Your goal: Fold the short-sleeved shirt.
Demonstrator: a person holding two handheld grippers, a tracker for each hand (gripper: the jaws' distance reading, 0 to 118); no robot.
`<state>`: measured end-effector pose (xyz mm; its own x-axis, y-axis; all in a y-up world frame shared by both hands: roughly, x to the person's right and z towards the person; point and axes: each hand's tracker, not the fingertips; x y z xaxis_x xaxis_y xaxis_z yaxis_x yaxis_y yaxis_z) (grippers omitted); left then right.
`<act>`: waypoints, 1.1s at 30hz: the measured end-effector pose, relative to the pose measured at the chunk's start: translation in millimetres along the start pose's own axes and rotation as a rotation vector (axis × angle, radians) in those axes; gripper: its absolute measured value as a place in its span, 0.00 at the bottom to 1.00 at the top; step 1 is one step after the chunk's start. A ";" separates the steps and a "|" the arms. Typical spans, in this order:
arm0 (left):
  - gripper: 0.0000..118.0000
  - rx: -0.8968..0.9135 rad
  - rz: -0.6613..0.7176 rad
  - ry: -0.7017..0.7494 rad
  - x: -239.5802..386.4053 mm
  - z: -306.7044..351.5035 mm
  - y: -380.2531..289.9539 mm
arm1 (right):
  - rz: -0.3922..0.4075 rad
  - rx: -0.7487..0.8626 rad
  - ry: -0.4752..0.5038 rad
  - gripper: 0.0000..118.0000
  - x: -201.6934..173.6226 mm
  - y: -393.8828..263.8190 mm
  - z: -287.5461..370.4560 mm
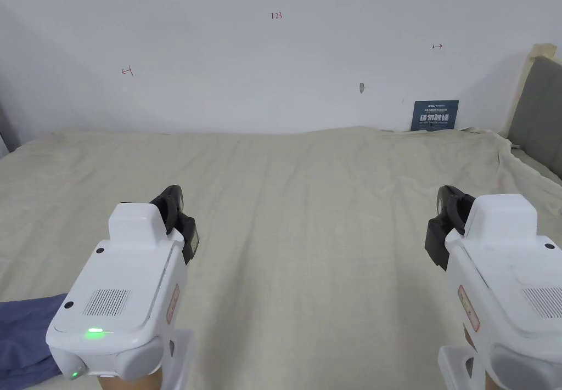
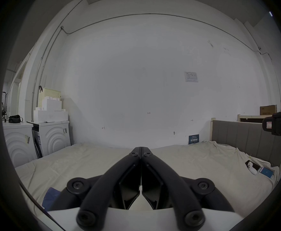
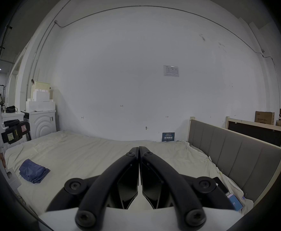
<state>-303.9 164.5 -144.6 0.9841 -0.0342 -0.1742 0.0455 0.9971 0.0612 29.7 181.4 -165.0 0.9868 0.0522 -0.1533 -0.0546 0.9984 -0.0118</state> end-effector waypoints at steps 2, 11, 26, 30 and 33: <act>0.00 -0.001 -0.002 -0.003 0.2 -0.3 -0.7 | 0.001 -0.001 0.001 0.00 1.6 -0.6 -1.3; 0.00 -0.002 -0.006 -0.012 1.5 -0.4 -1.6 | 0.004 0.006 -0.003 0.00 -1.9 3.1 2.9; 0.00 -0.004 -0.008 -0.017 1.3 -0.3 -1.9 | 0.001 0.010 0.001 0.00 2.3 1.3 1.6; 0.00 -0.004 -0.010 -0.019 1.3 -0.2 -1.8 | 0.002 0.010 0.002 0.00 1.5 1.3 2.1; 0.00 -0.004 -0.005 -0.019 0.7 -0.5 -1.6 | 0.000 0.011 0.002 0.00 -3.3 4.4 5.3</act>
<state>-303.3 163.0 -145.2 0.9870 -0.0404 -0.1557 0.0498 0.9971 0.0568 27.1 185.8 -159.3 0.9865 0.0522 -0.1551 -0.0530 0.9986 -0.0011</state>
